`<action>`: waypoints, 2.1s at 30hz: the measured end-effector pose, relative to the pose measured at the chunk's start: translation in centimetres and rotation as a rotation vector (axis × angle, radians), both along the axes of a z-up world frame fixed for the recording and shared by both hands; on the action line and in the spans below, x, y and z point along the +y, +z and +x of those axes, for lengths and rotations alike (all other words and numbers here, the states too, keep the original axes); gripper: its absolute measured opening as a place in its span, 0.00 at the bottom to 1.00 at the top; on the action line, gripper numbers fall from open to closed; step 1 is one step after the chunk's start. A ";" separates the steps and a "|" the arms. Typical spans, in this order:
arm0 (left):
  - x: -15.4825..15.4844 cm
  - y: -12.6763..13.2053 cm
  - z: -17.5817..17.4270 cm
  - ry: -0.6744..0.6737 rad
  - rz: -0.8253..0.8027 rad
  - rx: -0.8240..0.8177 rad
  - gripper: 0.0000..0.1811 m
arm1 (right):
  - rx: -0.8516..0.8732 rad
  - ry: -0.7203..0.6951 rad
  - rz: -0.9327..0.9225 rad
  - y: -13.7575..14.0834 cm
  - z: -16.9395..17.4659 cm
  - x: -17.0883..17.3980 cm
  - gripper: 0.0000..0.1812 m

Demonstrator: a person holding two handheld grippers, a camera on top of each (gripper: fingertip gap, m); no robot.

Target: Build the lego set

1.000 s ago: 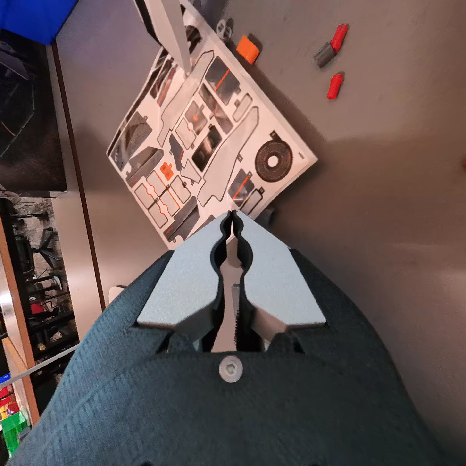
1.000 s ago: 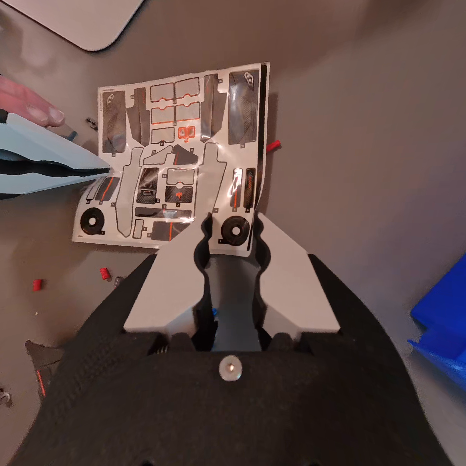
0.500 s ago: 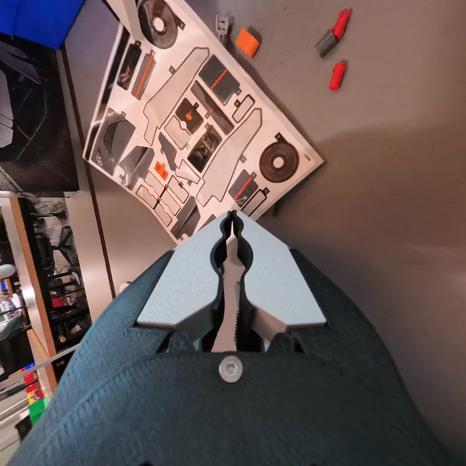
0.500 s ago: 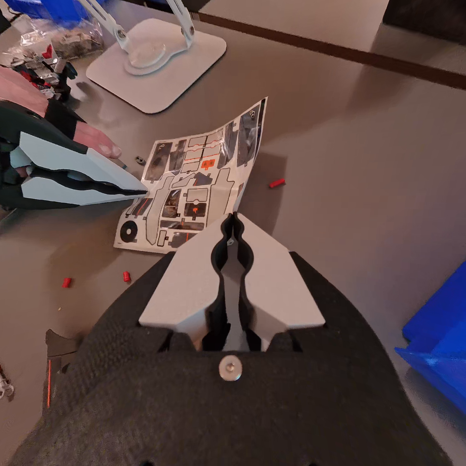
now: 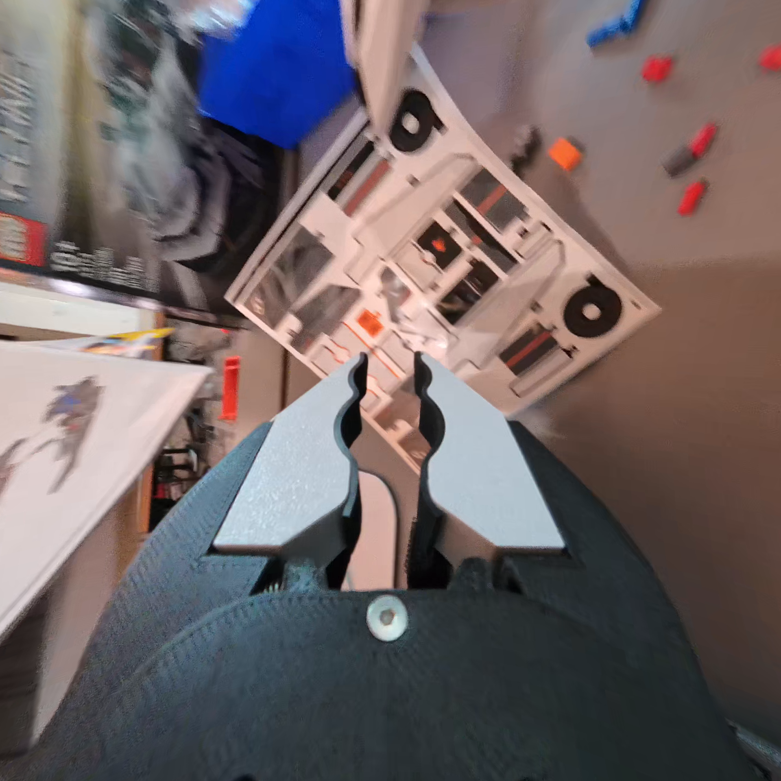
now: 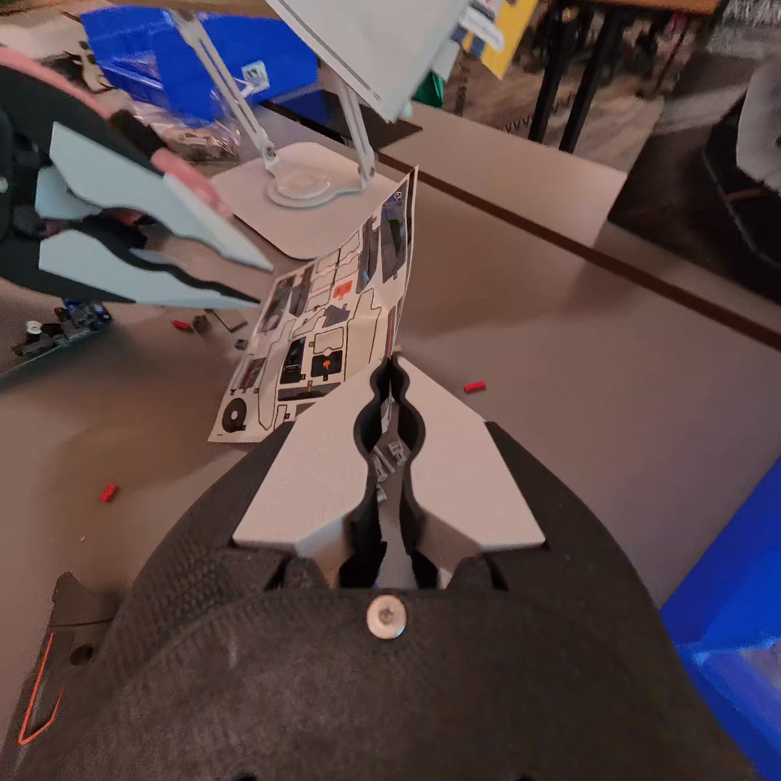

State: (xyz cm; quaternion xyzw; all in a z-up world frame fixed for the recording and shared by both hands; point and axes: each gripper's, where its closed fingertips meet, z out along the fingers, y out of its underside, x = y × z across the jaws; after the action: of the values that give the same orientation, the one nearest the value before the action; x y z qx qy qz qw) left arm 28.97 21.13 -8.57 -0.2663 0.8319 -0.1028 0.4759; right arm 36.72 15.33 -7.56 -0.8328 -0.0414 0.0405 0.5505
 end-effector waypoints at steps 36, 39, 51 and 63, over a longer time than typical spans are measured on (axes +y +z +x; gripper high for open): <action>-1.8 5.7 2.4 -0.179 -0.012 0.082 0.00 | -0.324 0.116 0.280 5.6 -6.4 0.8 0.02; -1.5 6.4 2.1 -0.179 -0.038 0.073 0.00 | -0.284 0.110 0.323 6.5 -5.9 0.4 0.13; -4.3 11.4 -0.6 -0.331 -0.456 0.060 0.00 | -0.071 0.180 0.243 4.5 -5.0 0.2 0.26; -2.5 13.9 0.3 -0.299 -0.812 0.011 0.14 | 0.220 0.428 0.305 6.9 -7.4 -2.4 0.00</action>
State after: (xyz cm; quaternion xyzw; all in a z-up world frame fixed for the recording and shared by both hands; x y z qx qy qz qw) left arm 29.26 18.60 5.36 -0.3091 0.7558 -0.4882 0.3080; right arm 29.33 12.94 -0.62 -0.7034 -0.1620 0.2394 0.6494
